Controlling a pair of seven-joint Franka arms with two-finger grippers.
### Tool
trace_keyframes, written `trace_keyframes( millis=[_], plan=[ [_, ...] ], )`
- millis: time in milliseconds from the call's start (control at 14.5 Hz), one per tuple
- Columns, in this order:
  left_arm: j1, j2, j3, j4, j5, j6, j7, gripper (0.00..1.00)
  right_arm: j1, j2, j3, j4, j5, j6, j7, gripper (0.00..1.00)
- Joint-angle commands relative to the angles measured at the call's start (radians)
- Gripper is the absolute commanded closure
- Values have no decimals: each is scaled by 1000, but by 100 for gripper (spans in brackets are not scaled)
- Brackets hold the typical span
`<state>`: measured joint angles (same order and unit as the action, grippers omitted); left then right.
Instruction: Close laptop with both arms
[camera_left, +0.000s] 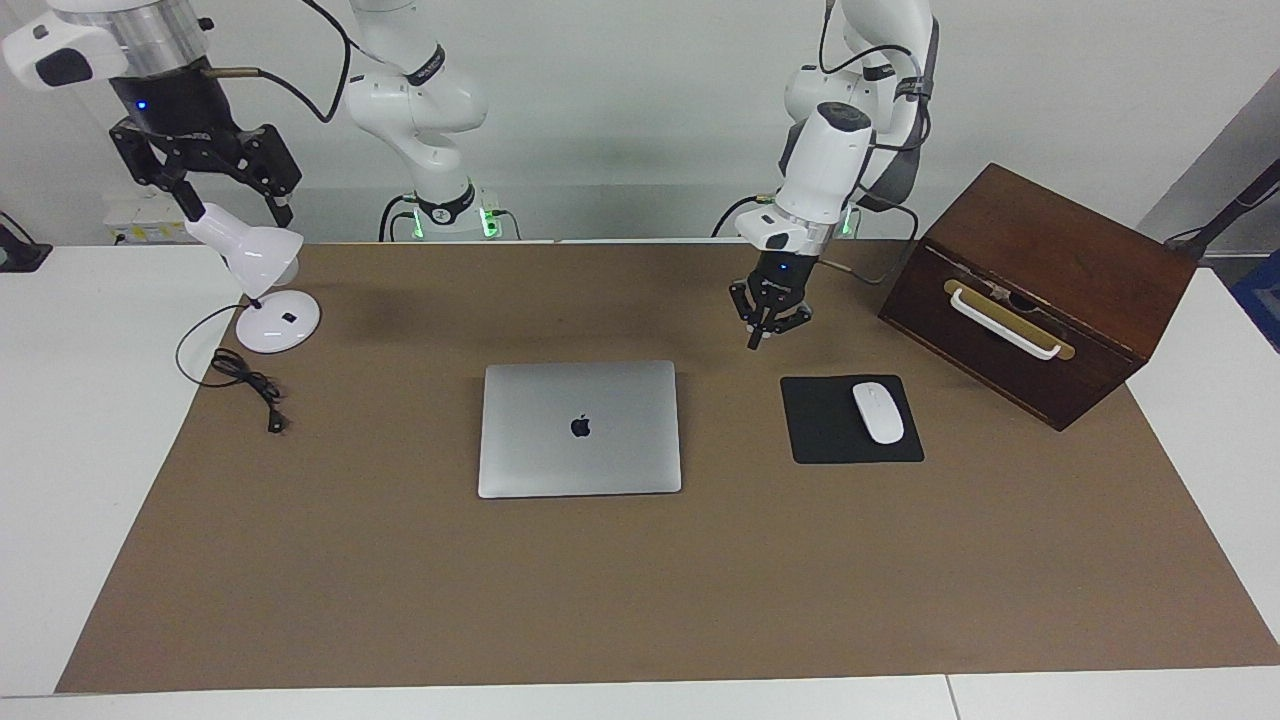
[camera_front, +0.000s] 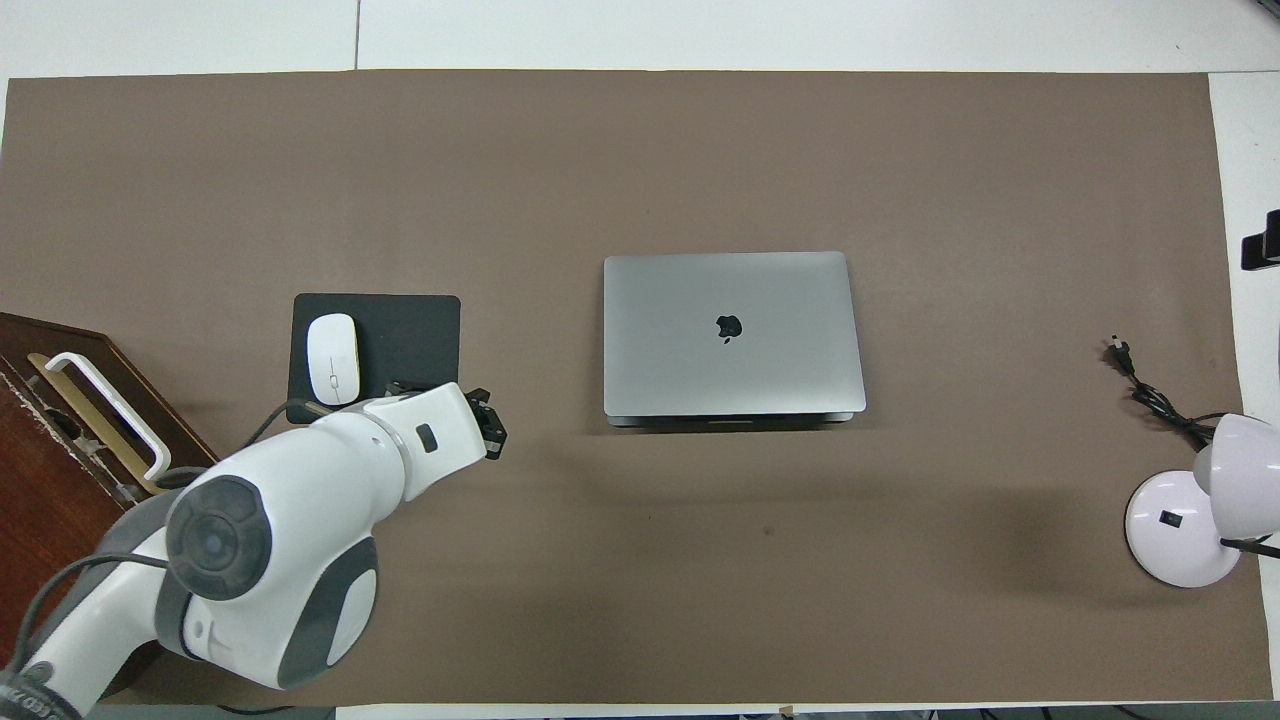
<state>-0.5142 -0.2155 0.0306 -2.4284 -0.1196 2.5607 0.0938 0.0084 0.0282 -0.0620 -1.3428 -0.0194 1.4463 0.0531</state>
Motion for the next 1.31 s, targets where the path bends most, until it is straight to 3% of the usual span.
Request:
trace_keyframes(
  millis=[0,69,206,275,344,826,1032,1101,1239],
  plan=[
    [65,-24,-6,104,3,-190,7,100,-16,21,10,-27,1,23,-15,0],
    [89,-22,-8,139,3,-245,6,100,-15,19,10,-38,1,20,-15,0],
    [118,-22,-8,198,9,-345,3,73,-13,21,10,-33,2,23,-16,0],
    [128,-21,-8,215,50,-376,-3,47,-13,19,10,-33,7,23,-18,0],
    [135,-22,-8,222,86,-395,-22,0,-10,19,11,-33,9,23,-16,0],
    [287,-4,-9,340,101,-499,-34,0,-10,15,17,-30,12,31,-48,0],
    [328,30,-9,426,101,-557,-37,0,-13,-40,19,-139,32,81,-56,0],
    [341,56,-9,480,101,-595,-39,0,-16,-75,17,-206,29,104,-56,0],
    [359,103,-9,590,101,-687,-40,0,-25,-88,17,-240,18,120,-56,0]
  ],
)
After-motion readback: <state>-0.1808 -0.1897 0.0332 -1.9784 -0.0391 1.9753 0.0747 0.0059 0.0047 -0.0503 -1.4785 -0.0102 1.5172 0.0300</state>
